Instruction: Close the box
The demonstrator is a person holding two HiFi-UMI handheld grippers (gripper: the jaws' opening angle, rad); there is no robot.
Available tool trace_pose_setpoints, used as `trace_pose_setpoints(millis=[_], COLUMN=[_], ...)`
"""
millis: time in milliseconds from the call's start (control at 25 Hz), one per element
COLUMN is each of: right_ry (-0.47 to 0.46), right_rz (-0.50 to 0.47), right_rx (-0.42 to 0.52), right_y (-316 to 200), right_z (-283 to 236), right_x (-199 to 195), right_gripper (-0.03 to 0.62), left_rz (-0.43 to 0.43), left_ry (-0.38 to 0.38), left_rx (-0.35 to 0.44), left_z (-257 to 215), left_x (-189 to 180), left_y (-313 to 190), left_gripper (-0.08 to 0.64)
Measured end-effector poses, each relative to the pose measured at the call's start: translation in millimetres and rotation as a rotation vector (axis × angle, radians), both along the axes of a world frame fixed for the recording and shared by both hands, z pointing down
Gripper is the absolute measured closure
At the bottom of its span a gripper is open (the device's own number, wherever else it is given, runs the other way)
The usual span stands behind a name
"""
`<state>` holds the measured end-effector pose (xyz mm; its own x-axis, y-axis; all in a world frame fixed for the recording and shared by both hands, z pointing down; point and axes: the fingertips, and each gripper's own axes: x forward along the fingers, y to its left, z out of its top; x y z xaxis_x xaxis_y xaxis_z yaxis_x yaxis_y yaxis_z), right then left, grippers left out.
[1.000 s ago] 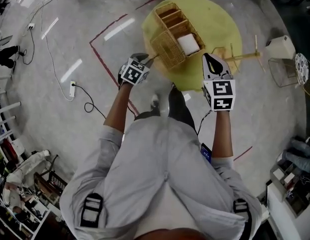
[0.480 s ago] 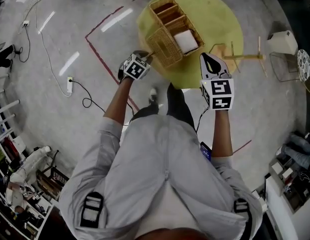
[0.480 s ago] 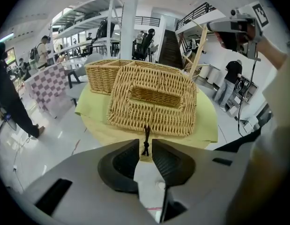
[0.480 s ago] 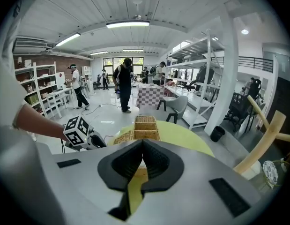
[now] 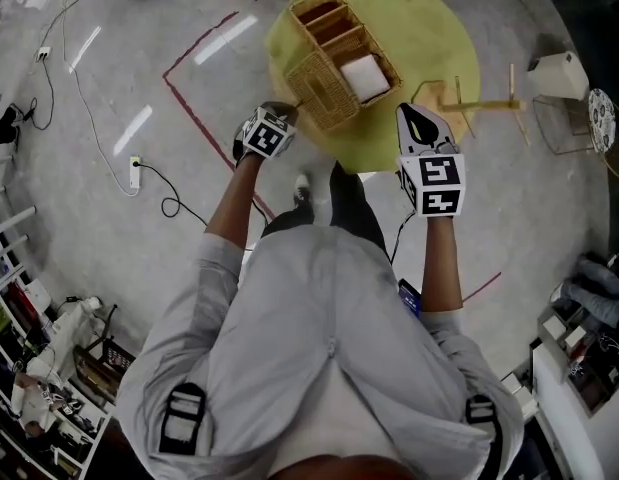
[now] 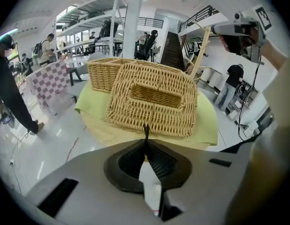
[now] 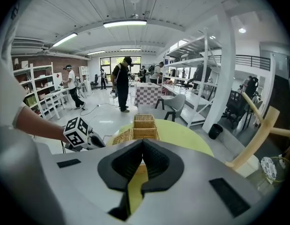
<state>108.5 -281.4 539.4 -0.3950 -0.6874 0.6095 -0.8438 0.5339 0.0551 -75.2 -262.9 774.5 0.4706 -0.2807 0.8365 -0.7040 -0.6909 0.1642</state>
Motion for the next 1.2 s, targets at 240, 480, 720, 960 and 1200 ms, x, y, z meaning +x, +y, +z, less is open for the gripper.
trace_pose_setpoints(millis=[240, 480, 720, 960, 1200], right_ry=[0.005, 0.004, -0.013, -0.017, -0.018], right_rz=[0.012, 0.023, 0.071, 0.090, 0.094], right_rx=[0.025, 0.057, 0.083, 0.116, 0.140], right_y=[9, 24, 37, 37, 32], right_z=[-12, -25, -38, -54, -67], right_x=[-2, -8, 0, 6, 12], right_gripper=[0.569, 0.569, 0.569, 0.569, 0.569], left_rz=[-0.034, -0.066, -0.062, -0.025, 0.014], left_ry=[0.067, 0.150, 0.207, 0.251, 0.266], left_rx=[0.055, 0.094, 0.177, 0.255, 0.291], left_z=[-33, -73, -124, -176, -208], left_x=[0, -6, -4, 17, 43], left_y=[-8, -7, -4, -18, -40], left_gripper=[0.518, 0.518, 0.518, 0.518, 0.518])
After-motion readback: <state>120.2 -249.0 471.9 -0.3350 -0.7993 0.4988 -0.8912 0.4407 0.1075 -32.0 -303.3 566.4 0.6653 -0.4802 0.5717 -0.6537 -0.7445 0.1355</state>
